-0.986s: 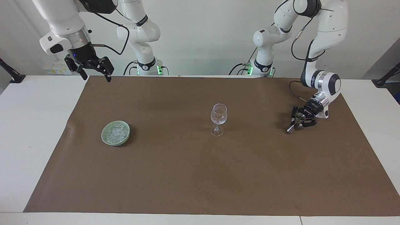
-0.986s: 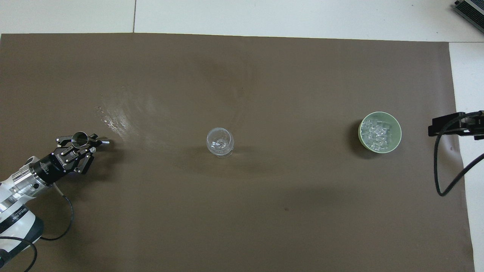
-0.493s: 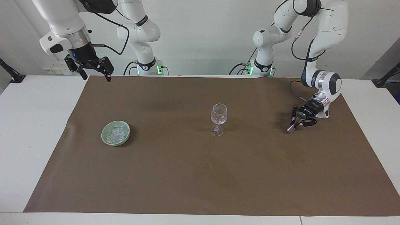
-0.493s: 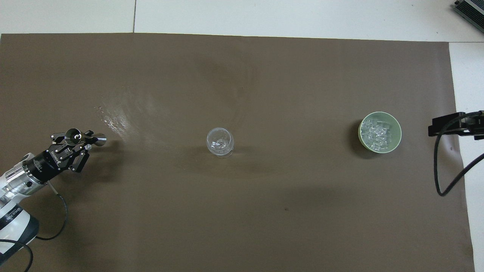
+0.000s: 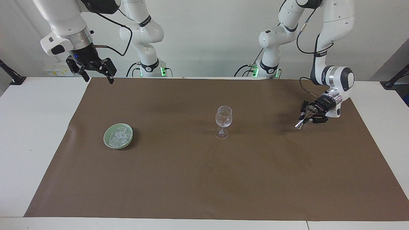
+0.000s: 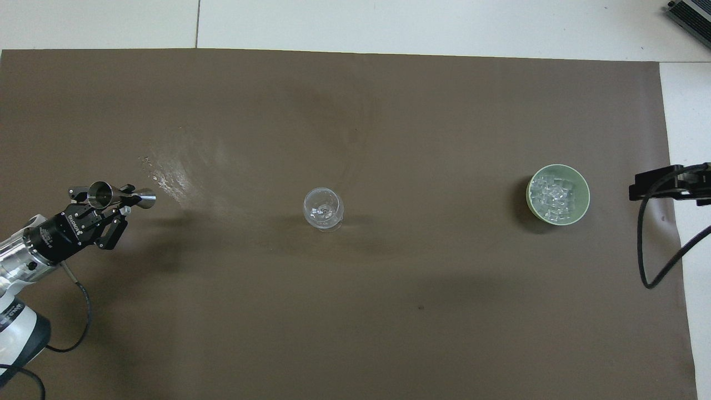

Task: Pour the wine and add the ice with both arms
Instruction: 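Lift the silver jigger with the left gripper off the table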

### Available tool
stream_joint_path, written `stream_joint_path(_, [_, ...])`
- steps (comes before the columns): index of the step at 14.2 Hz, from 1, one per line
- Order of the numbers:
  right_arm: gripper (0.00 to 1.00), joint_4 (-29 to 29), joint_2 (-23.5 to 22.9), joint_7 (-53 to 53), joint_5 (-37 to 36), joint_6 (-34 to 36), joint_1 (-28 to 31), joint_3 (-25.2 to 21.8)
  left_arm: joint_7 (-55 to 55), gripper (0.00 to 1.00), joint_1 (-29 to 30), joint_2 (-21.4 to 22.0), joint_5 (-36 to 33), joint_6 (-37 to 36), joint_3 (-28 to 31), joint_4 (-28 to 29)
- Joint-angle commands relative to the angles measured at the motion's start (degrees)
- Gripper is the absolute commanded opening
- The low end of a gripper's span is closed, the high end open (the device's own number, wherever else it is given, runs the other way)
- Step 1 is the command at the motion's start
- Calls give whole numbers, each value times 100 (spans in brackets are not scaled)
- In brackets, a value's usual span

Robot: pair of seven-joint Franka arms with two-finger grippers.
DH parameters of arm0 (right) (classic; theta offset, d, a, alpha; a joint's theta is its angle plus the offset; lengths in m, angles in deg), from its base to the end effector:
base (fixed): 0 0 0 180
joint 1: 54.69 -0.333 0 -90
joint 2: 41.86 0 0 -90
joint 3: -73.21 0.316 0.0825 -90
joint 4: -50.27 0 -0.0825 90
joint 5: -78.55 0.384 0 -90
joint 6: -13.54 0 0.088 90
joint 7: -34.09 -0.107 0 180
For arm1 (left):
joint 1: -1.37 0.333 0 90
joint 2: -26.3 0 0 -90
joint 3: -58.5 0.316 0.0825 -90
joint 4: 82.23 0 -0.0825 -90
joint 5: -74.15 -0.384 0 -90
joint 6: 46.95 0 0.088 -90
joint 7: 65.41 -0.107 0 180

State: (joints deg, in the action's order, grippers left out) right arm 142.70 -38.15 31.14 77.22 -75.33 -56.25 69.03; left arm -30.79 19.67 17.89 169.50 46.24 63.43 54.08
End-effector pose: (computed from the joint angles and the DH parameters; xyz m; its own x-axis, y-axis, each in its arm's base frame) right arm 0.5315 -0.0282 0.6379 0.9952 -0.0974 0.0034 -0.0974 -0.9951 0.0183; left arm 0.4800 0.0956 0.2956 0.0070 0.0086 -0.9999 0.8713 0.4906 0.0104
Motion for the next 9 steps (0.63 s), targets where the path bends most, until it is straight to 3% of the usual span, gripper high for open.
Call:
stream_joint_path(1, [100, 109, 113, 137, 10, 37, 24, 15, 133, 0, -265, 313, 36, -134, 62, 63])
stream_joint_path(9, [100, 109, 113, 137, 10, 37, 24, 15, 361, 0, -1029, 876, 10, -65, 62, 63])
